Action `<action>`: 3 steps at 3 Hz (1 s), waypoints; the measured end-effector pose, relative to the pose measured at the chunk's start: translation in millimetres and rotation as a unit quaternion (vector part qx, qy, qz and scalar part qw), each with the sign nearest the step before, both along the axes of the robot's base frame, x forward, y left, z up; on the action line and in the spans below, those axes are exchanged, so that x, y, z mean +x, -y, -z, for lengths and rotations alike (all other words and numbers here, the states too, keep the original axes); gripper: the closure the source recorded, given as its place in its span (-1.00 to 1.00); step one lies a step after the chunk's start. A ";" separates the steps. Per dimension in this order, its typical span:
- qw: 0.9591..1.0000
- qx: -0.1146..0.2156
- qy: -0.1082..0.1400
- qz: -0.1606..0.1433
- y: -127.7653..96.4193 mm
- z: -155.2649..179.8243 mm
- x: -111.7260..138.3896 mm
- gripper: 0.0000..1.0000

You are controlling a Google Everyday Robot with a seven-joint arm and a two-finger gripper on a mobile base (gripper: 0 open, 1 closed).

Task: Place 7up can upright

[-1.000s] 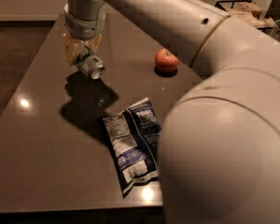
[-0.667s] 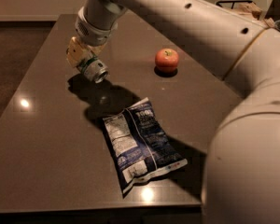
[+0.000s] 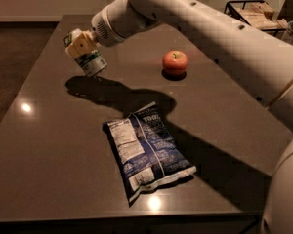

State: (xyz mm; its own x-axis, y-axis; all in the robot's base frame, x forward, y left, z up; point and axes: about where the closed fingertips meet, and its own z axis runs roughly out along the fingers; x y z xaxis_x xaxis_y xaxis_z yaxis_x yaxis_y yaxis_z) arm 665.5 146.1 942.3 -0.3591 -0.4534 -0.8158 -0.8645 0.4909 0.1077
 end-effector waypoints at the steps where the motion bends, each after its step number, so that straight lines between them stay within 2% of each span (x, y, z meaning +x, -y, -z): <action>1: 0.997 0.060 0.044 -0.022 2.2 -12.0 2.1 1.00; 2: 0.991 0.105 0.075 -0.030 6.7 -10.5 0.6 1.00; 3: 0.982 0.155 0.103 -0.038 15.6 -6.4 0.0 1.00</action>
Offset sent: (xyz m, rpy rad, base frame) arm -0.0008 -0.0208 0.0082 0.3301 -0.2425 0.0666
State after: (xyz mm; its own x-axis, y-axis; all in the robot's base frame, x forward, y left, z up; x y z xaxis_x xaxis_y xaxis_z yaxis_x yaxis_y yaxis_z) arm 665.5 130.5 948.7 -0.1476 -0.1909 -0.9705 -0.9163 0.3958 0.0615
